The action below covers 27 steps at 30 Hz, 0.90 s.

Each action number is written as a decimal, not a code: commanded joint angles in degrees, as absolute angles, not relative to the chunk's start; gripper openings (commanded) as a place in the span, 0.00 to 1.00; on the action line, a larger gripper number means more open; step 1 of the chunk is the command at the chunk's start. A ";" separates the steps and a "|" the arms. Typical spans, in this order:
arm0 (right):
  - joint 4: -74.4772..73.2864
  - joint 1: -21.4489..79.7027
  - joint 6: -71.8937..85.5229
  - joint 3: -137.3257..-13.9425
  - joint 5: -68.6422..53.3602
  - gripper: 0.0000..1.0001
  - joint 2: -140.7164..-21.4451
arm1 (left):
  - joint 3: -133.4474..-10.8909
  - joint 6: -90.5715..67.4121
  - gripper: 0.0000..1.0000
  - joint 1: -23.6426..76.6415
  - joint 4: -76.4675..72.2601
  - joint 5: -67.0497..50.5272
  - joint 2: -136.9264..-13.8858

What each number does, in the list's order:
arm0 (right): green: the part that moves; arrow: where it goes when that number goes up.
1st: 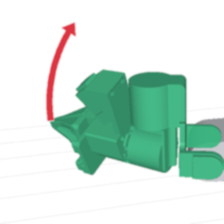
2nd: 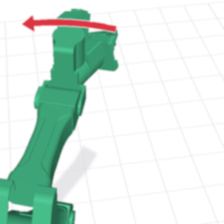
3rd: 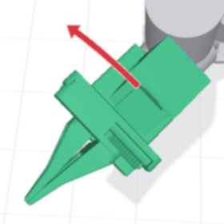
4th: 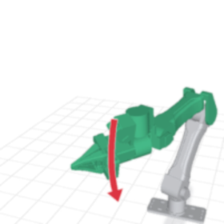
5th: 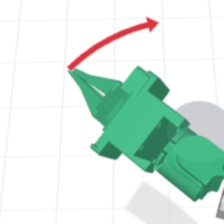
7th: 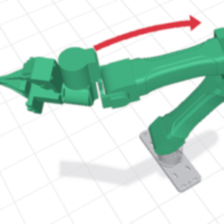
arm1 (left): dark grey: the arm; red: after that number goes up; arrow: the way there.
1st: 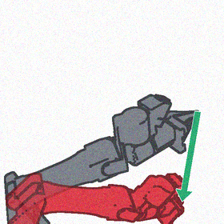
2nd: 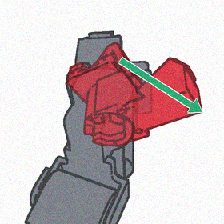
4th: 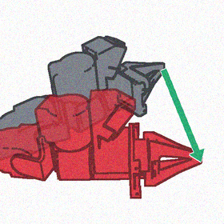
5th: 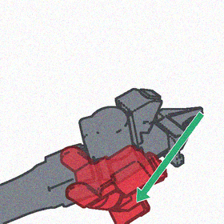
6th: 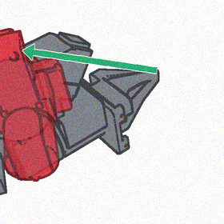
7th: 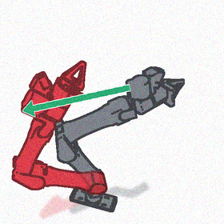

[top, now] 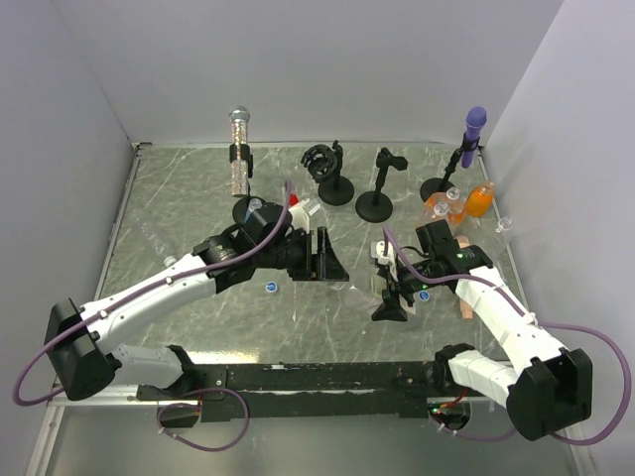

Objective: Unscrew the bottle caps
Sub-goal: Unscrew the bottle cap from the plastic bottle.

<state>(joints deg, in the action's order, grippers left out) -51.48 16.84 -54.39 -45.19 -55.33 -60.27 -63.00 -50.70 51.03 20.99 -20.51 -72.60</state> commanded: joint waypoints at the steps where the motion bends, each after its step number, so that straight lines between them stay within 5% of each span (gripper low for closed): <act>1: -51.42 16.61 -56.78 -46.41 -56.51 0.12 -60.47 | -65.57 -49.40 0.78 50.89 17.14 -20.74 -70.58; 6: -51.50 16.52 -56.78 -46.41 -56.51 0.12 -60.91 | -64.69 -43.26 0.92 50.80 16.61 -21.97 -68.65; 12: -51.50 16.52 -56.86 -46.41 -56.60 0.12 -60.73 | -57.25 -17.80 0.96 50.71 16.01 -24.08 -60.23; 19: -51.94 16.52 -57.48 -46.49 -57.13 0.13 -61.00 | -33.68 6.67 0.96 50.71 -12.96 -26.82 -38.25; 27: -52.29 16.52 -58.01 -46.58 -57.39 0.13 -61.17 | -41.92 21.27 0.97 50.62 -8.61 -33.21 -50.00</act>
<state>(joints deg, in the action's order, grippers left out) -52.01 16.84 -55.70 -45.19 -55.11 -60.97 -36.95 11.53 50.81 -5.37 -28.14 -44.29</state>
